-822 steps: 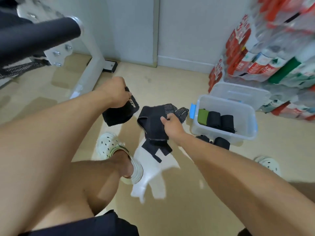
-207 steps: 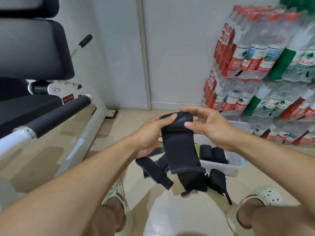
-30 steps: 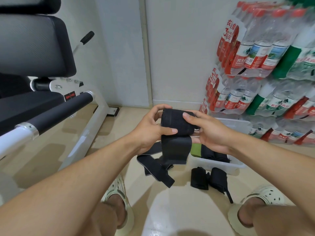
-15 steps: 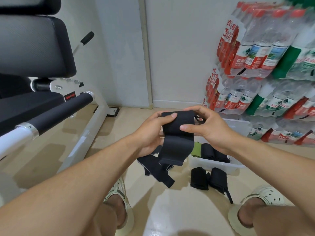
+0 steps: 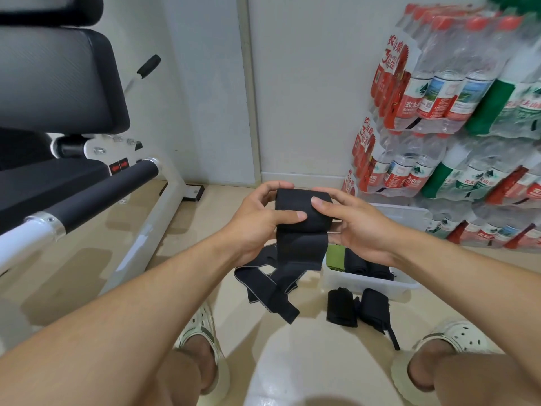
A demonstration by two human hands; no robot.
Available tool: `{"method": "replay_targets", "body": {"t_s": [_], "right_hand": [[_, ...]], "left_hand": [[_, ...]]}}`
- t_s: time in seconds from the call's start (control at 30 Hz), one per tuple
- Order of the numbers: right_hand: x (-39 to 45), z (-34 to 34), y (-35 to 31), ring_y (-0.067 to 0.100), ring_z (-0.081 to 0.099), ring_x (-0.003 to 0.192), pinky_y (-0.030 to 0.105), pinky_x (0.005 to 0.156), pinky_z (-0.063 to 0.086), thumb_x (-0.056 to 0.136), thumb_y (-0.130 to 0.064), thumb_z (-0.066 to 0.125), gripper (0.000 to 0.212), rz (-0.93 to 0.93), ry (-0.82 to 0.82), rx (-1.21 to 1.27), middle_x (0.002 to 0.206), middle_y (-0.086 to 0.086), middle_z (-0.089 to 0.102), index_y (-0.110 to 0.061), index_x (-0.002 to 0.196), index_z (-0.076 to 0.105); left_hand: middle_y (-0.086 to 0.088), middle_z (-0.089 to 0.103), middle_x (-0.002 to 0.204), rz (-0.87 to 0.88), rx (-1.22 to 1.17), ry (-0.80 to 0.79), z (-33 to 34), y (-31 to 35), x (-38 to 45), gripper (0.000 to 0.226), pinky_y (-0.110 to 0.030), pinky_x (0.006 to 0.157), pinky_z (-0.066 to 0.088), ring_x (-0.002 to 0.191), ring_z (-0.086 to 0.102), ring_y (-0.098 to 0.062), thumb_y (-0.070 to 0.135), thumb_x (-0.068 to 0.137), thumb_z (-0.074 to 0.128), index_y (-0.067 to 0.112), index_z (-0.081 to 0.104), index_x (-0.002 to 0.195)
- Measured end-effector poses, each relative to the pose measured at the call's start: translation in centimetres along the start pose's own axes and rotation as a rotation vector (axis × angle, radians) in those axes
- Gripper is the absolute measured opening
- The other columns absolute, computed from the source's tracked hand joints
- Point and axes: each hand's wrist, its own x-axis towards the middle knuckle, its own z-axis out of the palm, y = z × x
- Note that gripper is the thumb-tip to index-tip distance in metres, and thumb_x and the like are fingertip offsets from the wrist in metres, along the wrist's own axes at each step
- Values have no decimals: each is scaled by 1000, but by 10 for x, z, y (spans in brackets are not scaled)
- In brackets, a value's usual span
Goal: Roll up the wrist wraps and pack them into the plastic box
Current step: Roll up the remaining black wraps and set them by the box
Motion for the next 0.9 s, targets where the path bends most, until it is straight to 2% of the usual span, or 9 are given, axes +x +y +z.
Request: {"method": "replay_targets", "body": {"t_s": [0.17, 0.23, 0.3, 0.37, 0.43, 0.53, 0.67, 0.73, 0.9], "right_hand": [[-1, 2, 0, 28, 73, 109, 44, 90, 59, 74, -24, 80, 59, -29, 15, -35, 123, 9, 73, -20, 131, 63], [-3, 4, -2, 15, 74, 103, 36, 82, 61, 74, -19, 82, 61, -89, 46, -93, 125, 5, 69, -22, 131, 63], [-5, 6, -4, -7, 71, 90, 23, 71, 59, 80, -9, 81, 59, -149, 83, -183, 121, -5, 65, -24, 133, 61], [-6, 7, -3, -17, 66, 85, 16, 68, 57, 83, -1, 79, 62, -204, 104, -262, 123, -12, 60, -25, 136, 59], [-6, 6, -2, -13, 66, 95, 15, 75, 56, 80, -1, 82, 68, -252, 100, -338, 129, -11, 60, -29, 137, 58], [-4, 4, -1, 0, 67, 107, 22, 88, 57, 78, -2, 84, 72, -264, 84, -369, 133, -11, 60, -36, 136, 57], [-1, 1, 1, 4, 68, 108, 30, 90, 60, 79, -1, 83, 74, -210, 68, -338, 129, -9, 64, -32, 140, 56], [1, -1, 2, 12, 69, 111, 38, 91, 61, 81, 0, 80, 69, -169, 49, -263, 128, -5, 67, -32, 139, 58], [0, 0, -3, 23, 71, 113, 33, 83, 61, 84, -29, 74, 49, -27, 24, -38, 127, 3, 70, -31, 132, 64]], "left_hand": [[-4, 68, 119, -40, -21, -5, -2, -1, 0, 58, -40, 74, 58, 94, 74, -20, -4, 81, 78, 18, 58, 131], [-4, 72, 115, -75, -54, -2, -2, 0, 0, 55, -39, 72, 59, 93, 74, -21, 2, 83, 77, 18, 57, 132], [-5, 74, 113, -109, -83, 2, -1, 2, -1, 48, -38, 70, 60, 93, 73, -23, 9, 87, 76, 17, 58, 131], [-6, 75, 113, -143, -89, -2, -1, 2, -1, 45, -39, 71, 60, 94, 74, -25, 13, 89, 75, 15, 58, 130], [-8, 74, 116, -173, -90, -14, -1, 2, -2, 45, -40, 74, 61, 94, 74, -27, 14, 89, 75, 14, 57, 131], [-13, 74, 118, -182, -106, -10, -1, 1, -3, 45, -43, 78, 62, 95, 74, -31, 13, 88, 75, 11, 57, 130], [-15, 72, 120, -129, -133, 10, 0, 2, -2, 46, -49, 81, 62, 100, 73, -37, 1, 86, 75, 8, 57, 127], [-12, 73, 119, -96, -112, 28, 1, 3, -1, 51, -48, 79, 62, 97, 74, -32, -4, 84, 75, 10, 57, 129], [-5, 67, 121, -22, -10, 43, 1, 3, 0, 61, -43, 76, 62, 93, 75, -20, -13, 78, 77, 17, 60, 128]]}}
